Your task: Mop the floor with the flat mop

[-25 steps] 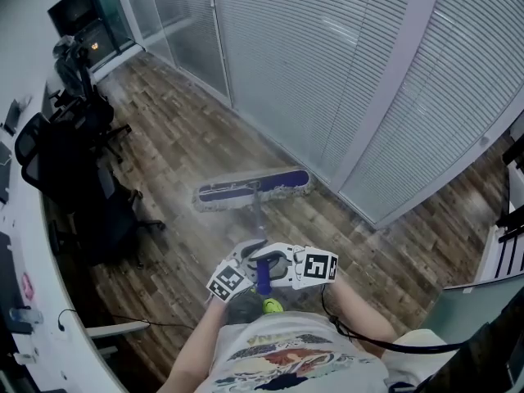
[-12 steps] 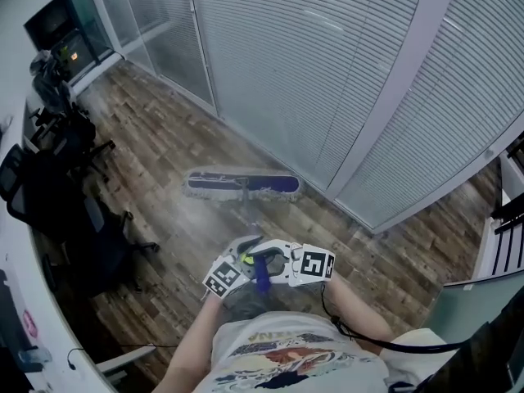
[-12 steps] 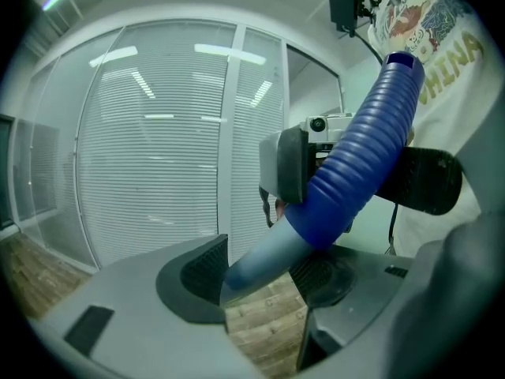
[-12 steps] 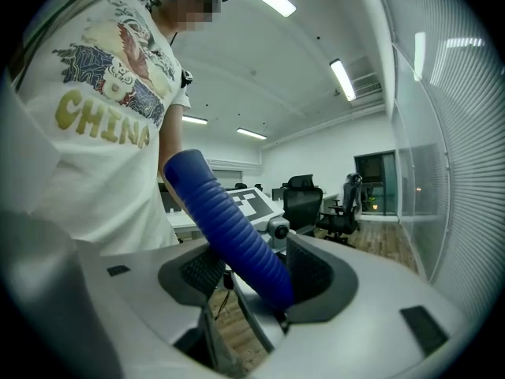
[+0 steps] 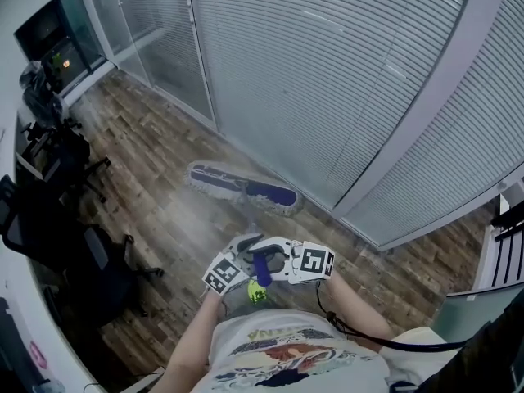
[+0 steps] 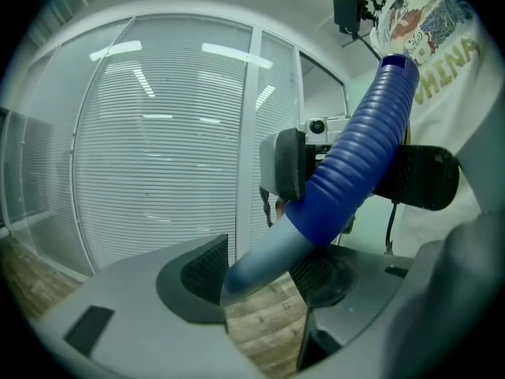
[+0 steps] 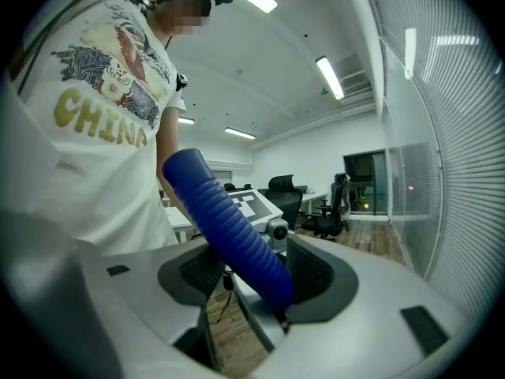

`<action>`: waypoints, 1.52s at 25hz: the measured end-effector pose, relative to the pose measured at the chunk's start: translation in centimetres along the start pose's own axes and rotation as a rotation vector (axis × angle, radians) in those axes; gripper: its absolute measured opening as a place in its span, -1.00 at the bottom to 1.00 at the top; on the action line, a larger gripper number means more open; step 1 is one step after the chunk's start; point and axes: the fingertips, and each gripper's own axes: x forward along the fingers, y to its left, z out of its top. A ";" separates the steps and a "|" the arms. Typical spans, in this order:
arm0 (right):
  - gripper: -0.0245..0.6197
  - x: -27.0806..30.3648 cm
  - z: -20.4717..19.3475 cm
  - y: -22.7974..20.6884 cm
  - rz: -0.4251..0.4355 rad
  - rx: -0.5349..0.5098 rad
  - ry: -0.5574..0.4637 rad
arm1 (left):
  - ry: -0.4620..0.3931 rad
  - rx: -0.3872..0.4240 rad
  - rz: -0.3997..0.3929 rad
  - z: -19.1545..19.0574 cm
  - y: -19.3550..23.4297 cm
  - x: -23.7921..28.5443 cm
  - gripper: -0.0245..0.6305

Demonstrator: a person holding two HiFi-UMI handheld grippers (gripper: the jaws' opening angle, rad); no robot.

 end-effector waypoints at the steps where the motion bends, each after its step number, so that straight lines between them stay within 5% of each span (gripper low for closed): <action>1: -0.21 0.4 -0.1 -1.1 -0.009 0.004 0.001 | 0.005 0.003 -0.005 -0.4 1.2 0.0 -0.28; 8: -0.20 1.3 -0.6 -6.9 -0.075 0.026 -0.008 | 0.027 0.011 -0.037 -0.9 6.6 1.0 -0.27; 20: -0.19 0.1 -1.1 -4.8 -0.057 0.030 -0.008 | 0.044 -0.022 -0.010 -0.7 4.3 1.7 -0.26; 27: -0.19 -2.4 -3.1 2.3 -0.011 0.012 0.027 | 0.131 0.008 0.009 -2.3 -2.9 2.6 -0.25; 38: -0.19 -9.0 -4.9 17.9 0.109 -0.010 0.007 | 0.095 -0.064 0.120 -2.2 -18.9 4.1 -0.24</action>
